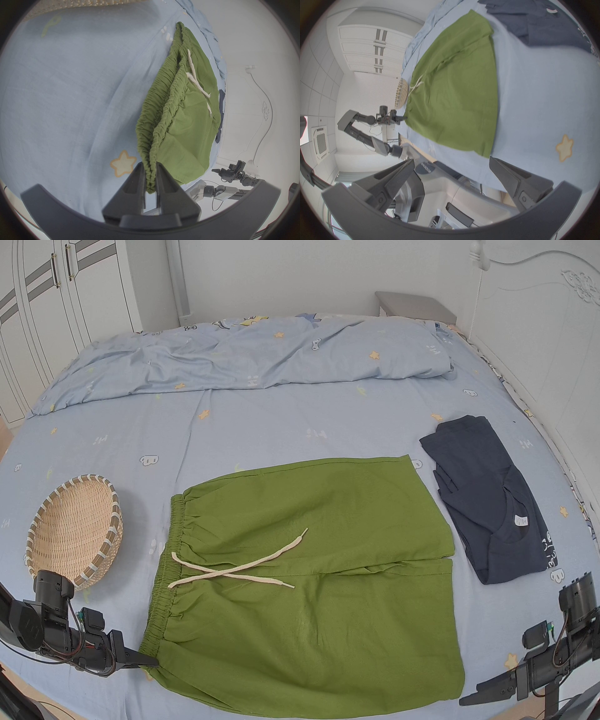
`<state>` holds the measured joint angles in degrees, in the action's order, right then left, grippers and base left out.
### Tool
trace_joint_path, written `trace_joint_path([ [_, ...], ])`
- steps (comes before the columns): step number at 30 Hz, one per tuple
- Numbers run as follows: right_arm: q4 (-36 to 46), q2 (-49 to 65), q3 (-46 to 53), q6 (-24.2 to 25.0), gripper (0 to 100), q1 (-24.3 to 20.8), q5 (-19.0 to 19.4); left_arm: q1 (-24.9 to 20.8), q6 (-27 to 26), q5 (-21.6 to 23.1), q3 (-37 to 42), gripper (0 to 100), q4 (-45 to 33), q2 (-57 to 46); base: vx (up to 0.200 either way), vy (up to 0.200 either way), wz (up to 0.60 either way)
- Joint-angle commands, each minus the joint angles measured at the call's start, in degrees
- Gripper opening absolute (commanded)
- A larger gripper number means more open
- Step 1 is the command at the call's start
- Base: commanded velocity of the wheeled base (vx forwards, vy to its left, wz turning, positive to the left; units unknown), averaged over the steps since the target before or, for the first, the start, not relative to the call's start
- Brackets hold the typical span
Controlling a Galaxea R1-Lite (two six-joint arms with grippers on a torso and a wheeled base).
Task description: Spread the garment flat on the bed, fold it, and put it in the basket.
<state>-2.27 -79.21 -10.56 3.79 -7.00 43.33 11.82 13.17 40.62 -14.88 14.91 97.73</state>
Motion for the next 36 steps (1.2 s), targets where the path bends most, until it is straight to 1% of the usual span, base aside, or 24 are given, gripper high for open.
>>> trace_joint_path([
  [1, -1.1, -1.7, 2.6, -0.1, 100, -2.8, 0.0, 0.1, 0.0, 0.0, -0.1, 0, 0.0, 0.0, 0.0, 0.0, 0.0],
  [2, -3.0, -4.5, 3.1, -0.1, 100, -3.2, -0.1, 0.1, 0.0, 0.0, -0.2, 0, 0.0, -0.1, 0.0, 0.0, 0.0],
  [5, -8.1, -8.3, 4.9, 0.0, 100, -3.1, -0.1, 0.6, 0.1, -0.1, -0.6, 0, 0.0, -0.2, 0.0, 0.0, 0.0],
  [6, -8.1, -8.3, 4.9, 0.0, 100, -3.1, -0.1, 0.6, 0.1, -0.1, -0.6, 0, 0.0, -0.2, 0.0, 0.0, 0.0],
  [8, -14.7, -12.1, 7.4, 0.1, 100, -3.1, -0.3, 1.1, 0.1, -0.1, -0.7, 0, 0.0, -0.2, 0.0, 0.0, 0.0],
  [13, -24.5, -18.0, 10.6, 0.3, 100, -3.1, -0.5, 1.0, 0.1, -0.1, -0.7, 0, 0.0, -0.2, 0.0, 0.0, 0.0],
  [16, -26.4, -21.0, 10.6, 0.3, 100, -3.0, -0.4, 1.2, 0.0, -0.1, -0.7, 0, 0.0, -0.2, 0.0, 0.0, 0.0],
  [20, -26.7, -21.3, 10.6, 0.3, 100, -3.4, -0.4, 1.2, 0.0, -0.1, -0.6, 0, 0.4, -0.2, 0.0, 0.0, 0.0],
  [36, -33.7, -26.4, 10.6, 1.0, 100, -7.2, -0.4, 1.0, 0.0, -0.1, -0.1, 0, 1.5, -0.1, 0.0, 0.0, 0.0],
])
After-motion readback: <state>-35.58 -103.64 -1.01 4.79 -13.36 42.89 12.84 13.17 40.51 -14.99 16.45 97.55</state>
